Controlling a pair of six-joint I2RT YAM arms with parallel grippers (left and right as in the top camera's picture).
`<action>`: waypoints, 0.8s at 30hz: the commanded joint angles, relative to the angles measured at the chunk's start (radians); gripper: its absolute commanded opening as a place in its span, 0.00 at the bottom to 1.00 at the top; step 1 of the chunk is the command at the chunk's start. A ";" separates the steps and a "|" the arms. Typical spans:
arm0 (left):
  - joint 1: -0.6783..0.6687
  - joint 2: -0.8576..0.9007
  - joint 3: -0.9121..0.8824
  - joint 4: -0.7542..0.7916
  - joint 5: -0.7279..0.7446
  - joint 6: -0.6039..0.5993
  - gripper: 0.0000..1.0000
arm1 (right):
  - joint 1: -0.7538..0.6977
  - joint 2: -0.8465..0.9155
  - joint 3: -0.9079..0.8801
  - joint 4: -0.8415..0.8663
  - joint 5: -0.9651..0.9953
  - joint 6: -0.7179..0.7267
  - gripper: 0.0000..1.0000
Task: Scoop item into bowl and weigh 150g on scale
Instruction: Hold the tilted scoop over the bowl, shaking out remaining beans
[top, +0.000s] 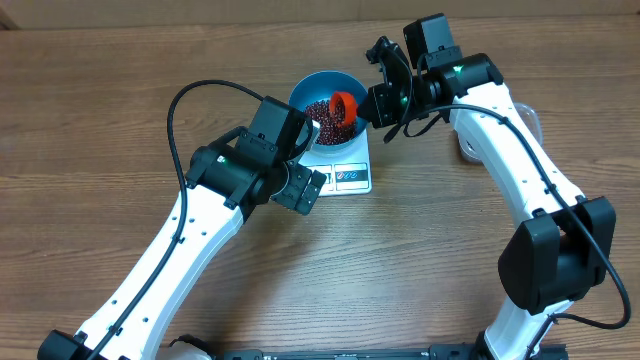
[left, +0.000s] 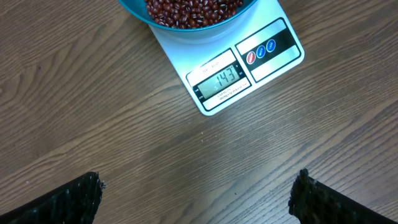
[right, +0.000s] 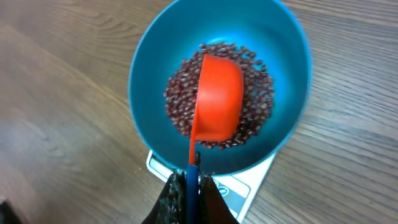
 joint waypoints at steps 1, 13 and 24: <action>0.000 -0.012 -0.004 0.002 0.011 0.016 1.00 | 0.004 -0.045 0.033 0.006 -0.047 -0.064 0.03; 0.000 -0.012 -0.004 0.002 0.011 0.016 1.00 | -0.001 -0.045 0.033 0.032 0.072 0.108 0.03; 0.000 -0.012 -0.004 0.002 0.011 0.016 1.00 | -0.001 -0.045 0.033 0.024 0.072 0.108 0.04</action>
